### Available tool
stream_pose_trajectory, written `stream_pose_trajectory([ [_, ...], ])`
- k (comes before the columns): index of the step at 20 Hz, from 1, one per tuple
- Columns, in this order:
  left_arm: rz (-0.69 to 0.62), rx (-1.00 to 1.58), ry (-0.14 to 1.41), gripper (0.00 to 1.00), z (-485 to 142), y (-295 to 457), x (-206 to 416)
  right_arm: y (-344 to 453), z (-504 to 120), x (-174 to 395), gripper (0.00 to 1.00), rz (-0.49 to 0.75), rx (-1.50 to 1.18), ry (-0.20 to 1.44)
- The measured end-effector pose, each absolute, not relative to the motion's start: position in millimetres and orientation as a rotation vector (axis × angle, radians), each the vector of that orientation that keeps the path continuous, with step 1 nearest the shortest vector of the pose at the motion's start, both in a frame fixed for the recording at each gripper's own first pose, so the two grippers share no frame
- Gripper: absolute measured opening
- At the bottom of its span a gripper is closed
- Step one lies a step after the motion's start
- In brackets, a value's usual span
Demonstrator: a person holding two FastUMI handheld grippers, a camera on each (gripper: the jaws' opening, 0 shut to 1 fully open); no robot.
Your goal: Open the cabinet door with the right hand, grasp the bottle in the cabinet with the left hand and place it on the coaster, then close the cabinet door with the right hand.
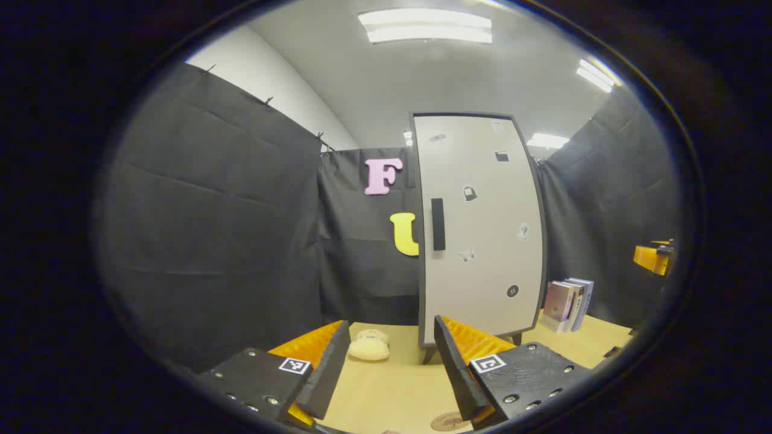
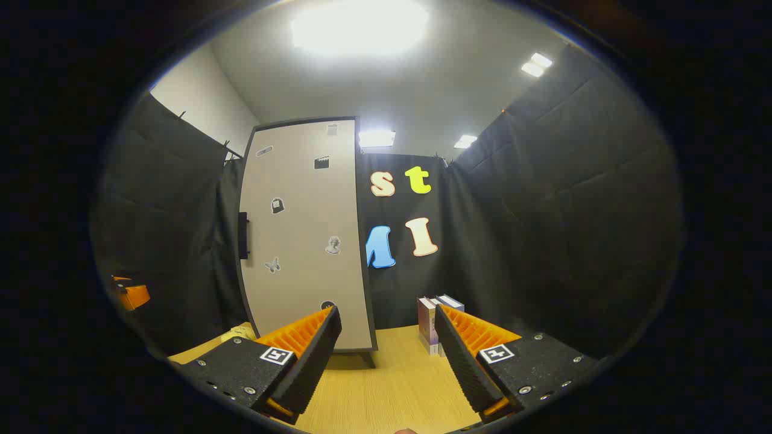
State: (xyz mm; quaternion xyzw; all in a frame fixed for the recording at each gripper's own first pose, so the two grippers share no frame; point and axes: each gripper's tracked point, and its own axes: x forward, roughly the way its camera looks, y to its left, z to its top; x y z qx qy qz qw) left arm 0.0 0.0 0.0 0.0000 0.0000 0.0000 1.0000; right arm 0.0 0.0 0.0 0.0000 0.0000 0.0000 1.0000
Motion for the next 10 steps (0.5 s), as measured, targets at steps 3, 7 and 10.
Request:
stream_pose_trajectory([
  [3,-0.005,0.005,-0.008,0.8,2.3,-4.4,0.2,-1.8,1.3,-0.5,0.96,0.0,-0.001,-0.001],
  [7,-0.009,-0.002,-0.007,0.8,2.1,-8.5,-1.9,-7.5,3.2,-1.5,0.96,-0.007,0.001,-0.008],
  [10,-0.007,0.005,-0.009,0.8,1.4,-11.4,-4.7,-11.3,1.8,-2.2,0.96,-0.007,0.002,-0.006],
])
